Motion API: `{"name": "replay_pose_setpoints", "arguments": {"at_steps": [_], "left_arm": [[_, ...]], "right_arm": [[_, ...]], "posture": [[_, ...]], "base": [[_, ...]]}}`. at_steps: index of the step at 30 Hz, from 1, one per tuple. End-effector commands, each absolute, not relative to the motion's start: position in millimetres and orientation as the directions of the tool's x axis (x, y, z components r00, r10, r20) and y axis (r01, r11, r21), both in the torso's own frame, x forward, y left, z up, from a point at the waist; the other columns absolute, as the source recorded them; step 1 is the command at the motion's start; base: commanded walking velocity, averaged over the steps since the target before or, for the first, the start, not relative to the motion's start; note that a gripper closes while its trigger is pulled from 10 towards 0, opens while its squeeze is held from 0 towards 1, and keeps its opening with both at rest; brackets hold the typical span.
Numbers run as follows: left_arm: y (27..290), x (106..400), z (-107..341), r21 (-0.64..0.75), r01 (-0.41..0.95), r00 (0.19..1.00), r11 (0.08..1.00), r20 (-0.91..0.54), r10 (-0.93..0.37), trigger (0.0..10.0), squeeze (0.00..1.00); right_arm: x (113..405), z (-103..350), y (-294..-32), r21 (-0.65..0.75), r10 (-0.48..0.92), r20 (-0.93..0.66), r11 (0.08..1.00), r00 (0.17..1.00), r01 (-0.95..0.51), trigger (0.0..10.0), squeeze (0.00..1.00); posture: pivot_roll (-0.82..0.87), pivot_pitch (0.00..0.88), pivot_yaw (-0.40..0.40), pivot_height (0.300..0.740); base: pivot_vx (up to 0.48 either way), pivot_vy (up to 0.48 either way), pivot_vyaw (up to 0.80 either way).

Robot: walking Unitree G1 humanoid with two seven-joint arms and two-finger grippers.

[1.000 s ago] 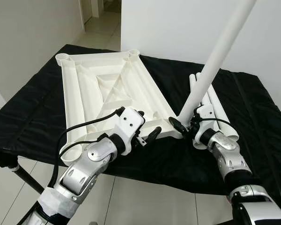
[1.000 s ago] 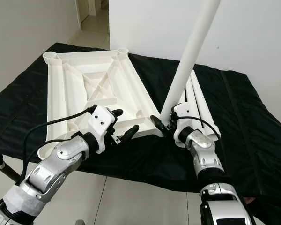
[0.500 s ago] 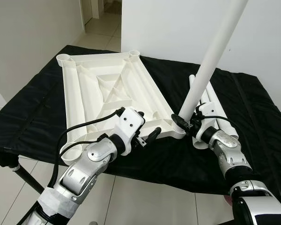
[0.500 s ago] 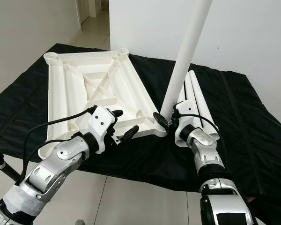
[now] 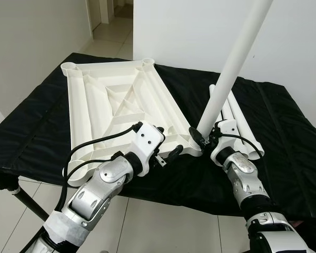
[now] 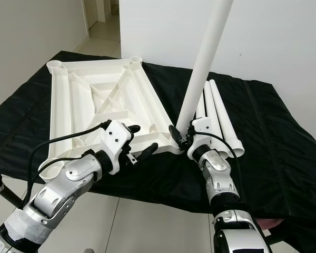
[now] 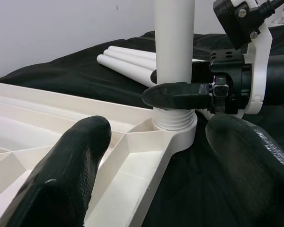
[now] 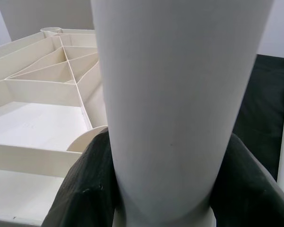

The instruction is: Building children table

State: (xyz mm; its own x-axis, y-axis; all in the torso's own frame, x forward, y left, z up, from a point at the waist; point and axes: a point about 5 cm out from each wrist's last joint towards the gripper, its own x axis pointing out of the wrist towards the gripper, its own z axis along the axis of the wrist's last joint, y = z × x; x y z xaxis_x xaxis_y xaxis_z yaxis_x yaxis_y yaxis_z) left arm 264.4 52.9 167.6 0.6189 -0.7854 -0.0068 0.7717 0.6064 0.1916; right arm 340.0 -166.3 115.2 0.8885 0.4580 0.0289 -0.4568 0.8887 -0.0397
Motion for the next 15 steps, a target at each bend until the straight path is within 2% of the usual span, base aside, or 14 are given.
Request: {"name": "replay_pose_setpoints", "arguments": {"at_steps": [1,15], "left_arm": [[46.4,255.2,167.7,0.19,0.857,0.494,0.479,-0.036,-0.869,10.0,0.0],[47.8,249.8,161.1,0.171,0.849,0.515,0.5,-0.05,-0.856,10.0,0.0]], "right_arm": [[333.3,96.0,-160.6,-0.021,0.474,-0.055,0.879,0.879,-0.476,10.0,0.0],[333.4,99.0,-161.6,-0.042,0.363,-0.061,0.93,0.93,-0.365,10.0,0.0]], "posture": [[0.02,0.0,-0.05,0.74],[0.03,0.0,-0.07,0.74]], "base": [[0.0,0.0,0.0],[0.0,0.0,0.0]]}}
